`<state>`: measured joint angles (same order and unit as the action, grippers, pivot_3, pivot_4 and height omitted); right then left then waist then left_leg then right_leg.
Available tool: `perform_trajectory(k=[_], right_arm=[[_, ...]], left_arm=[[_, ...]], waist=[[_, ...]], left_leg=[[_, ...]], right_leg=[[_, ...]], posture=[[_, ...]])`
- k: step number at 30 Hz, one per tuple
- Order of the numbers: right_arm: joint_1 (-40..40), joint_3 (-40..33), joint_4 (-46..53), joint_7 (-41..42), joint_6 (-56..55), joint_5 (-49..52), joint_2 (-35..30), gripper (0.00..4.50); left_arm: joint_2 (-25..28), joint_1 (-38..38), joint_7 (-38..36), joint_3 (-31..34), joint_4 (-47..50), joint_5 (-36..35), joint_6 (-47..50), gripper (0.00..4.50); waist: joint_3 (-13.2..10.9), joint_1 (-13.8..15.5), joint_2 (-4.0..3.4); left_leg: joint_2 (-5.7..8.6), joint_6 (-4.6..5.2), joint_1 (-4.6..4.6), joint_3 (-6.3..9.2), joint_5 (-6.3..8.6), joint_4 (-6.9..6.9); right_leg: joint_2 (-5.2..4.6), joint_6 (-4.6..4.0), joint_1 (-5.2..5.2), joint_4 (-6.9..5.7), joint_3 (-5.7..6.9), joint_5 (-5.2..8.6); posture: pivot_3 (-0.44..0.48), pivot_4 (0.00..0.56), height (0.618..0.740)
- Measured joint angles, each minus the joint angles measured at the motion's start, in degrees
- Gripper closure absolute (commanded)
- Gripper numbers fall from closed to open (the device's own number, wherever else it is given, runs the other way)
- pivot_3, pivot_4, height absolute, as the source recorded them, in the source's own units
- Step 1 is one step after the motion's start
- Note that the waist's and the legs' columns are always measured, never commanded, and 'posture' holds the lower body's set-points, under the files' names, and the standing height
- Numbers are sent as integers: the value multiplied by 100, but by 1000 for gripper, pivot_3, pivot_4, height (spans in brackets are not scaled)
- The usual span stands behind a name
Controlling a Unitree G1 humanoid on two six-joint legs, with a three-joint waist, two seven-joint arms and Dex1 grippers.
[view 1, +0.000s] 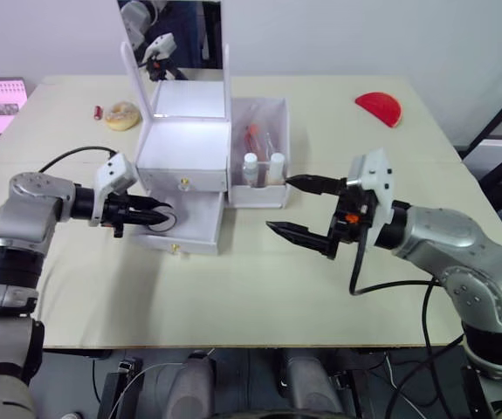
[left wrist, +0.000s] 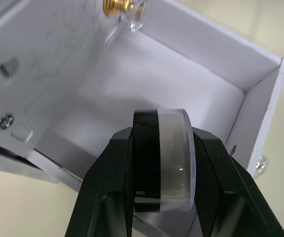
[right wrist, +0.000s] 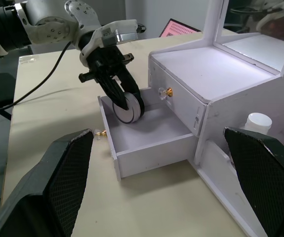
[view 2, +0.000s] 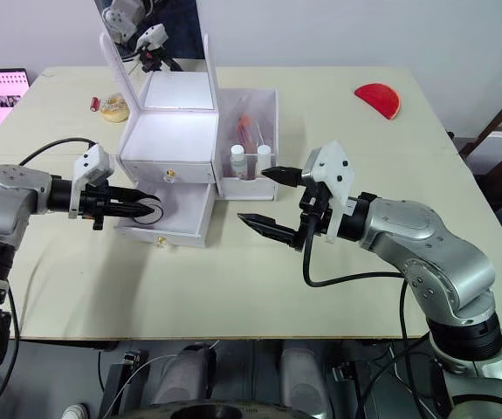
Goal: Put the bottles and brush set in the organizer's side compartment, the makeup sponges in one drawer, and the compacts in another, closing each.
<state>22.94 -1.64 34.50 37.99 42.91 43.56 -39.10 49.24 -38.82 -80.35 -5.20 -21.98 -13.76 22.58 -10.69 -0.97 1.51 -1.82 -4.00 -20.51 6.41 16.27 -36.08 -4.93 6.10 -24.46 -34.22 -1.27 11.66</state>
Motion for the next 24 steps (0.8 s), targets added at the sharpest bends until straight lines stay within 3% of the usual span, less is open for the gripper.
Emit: perform_trajectory(k=[7, 15, 20, 24], right_arm=[[-15, 6, -1, 21, -1, -3, -1, 0], [-25, 16, -21, 80, -2, -6, -4, 0], [19, 71, -112, 229, 2, -1, -9, 0], [77, 102, -183, 341, 10, 2, -11, 0]], left_arm=[[273, 108, -32, 739, 836, -615, 315, 3488], [712, 1732, 551, 1898, 2211, -587, -655, 3488], [627, 2709, 1868, 3015, 2490, 282, -2132, 3488], [93, 3520, 2799, 3326, 2488, 957, -3202, 3488]], waist=[[-1, -21, 1], [-3, -11, -4], [-3, 11, -6], [-2, 8, -7]], left_leg=[[0, 0, 2, 0, 0, 3], [-1, 0, 2, 0, 0, 2], [-1, 0, 5, -2, 0, 2], [-1, 0, 5, -4, 0, 4]], right_leg=[[-1, 2, 0, 2, -1, 1], [-1, 3, 0, 2, -1, 4], [-2, 1, 1, 4, -2, 2], [-2, 0, 1, 4, -1, 1]], posture=[[0, 150, 739], [0, 150, 739], [0, 150, 739], [0, 150, 739]])
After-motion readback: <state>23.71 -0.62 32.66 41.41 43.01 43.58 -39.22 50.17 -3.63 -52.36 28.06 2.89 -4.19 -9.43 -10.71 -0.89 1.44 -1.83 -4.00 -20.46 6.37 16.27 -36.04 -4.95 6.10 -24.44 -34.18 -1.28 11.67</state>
